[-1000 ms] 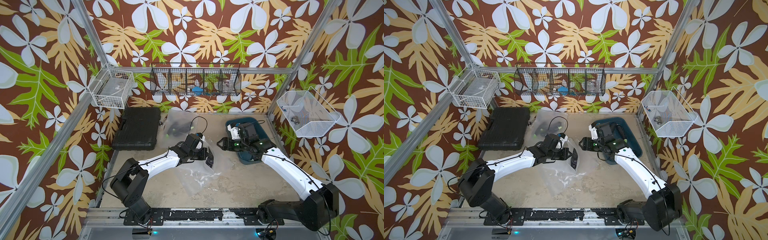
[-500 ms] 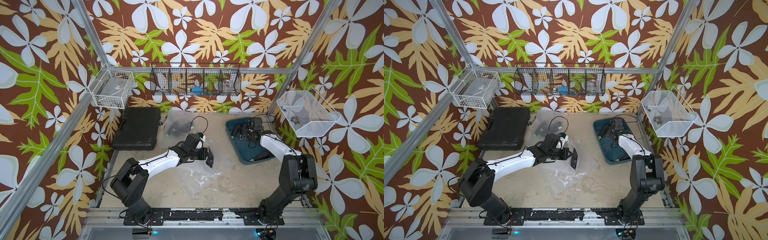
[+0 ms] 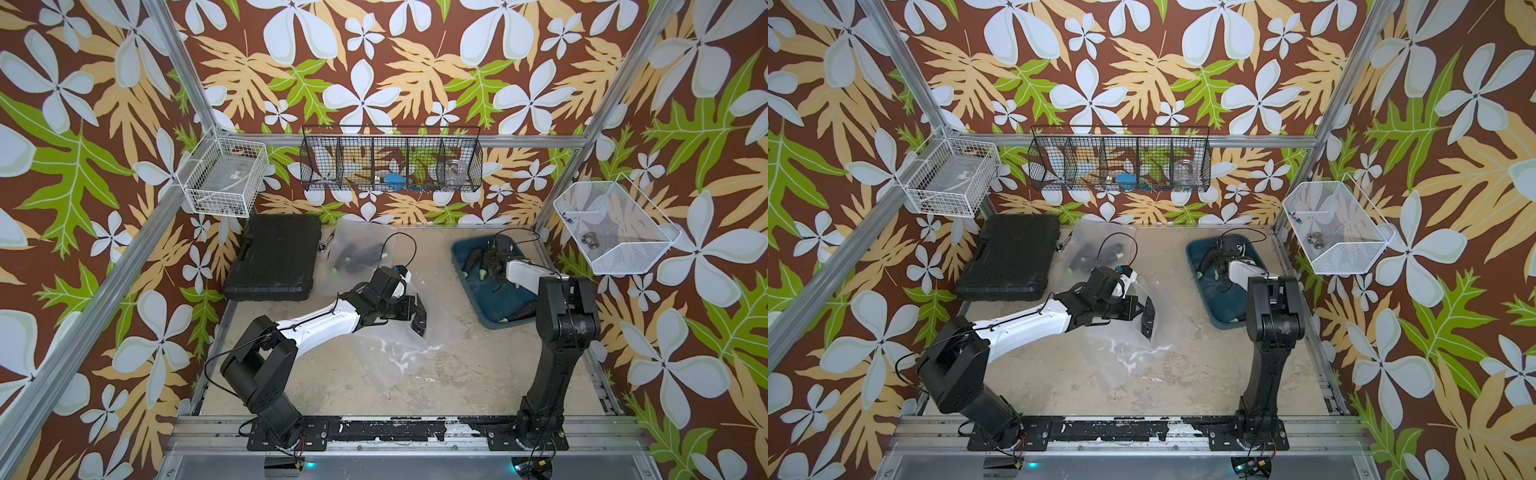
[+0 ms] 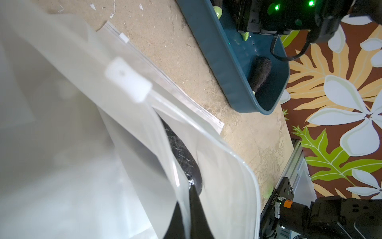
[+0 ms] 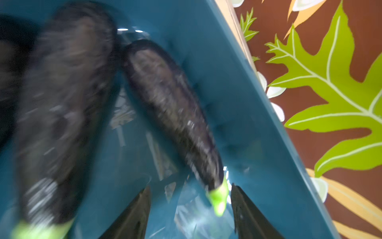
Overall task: Place the eggplant in a zip-top bag and seal the zipper
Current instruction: Pick up the eggplant from the basket.
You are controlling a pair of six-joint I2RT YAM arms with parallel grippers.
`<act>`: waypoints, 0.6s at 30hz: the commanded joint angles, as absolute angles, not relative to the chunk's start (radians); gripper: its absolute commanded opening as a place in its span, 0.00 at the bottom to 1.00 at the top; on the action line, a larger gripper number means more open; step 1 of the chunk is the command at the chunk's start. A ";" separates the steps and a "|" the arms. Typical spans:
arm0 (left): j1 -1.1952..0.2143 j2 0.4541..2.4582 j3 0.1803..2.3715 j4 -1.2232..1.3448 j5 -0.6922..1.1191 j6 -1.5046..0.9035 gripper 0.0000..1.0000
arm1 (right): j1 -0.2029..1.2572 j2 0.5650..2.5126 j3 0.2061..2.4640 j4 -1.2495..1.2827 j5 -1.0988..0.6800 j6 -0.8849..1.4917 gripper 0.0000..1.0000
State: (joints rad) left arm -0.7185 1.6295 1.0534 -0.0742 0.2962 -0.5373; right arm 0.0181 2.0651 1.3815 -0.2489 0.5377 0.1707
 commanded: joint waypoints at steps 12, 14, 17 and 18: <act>-0.690 1.642 1.050 -0.083 0.320 -0.489 0.00 | -0.025 2.208 1.498 -0.291 0.560 0.119 0.62; -0.687 1.642 1.048 -0.083 0.321 -0.489 0.00 | -0.038 2.212 1.501 -0.307 0.511 0.144 0.58; -0.687 1.640 1.050 -0.084 0.322 -0.488 0.00 | -0.042 2.195 1.477 -0.293 0.484 0.158 0.48; -0.685 1.640 1.051 -0.084 0.322 -0.488 0.00 | -0.041 2.190 1.469 -0.290 0.480 0.158 0.44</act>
State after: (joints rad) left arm -0.6888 1.6474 1.0489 -0.0845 0.3199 -0.4984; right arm -0.0391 2.1895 1.4891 -0.2165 0.5606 0.1284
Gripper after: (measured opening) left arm 0.050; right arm 0.460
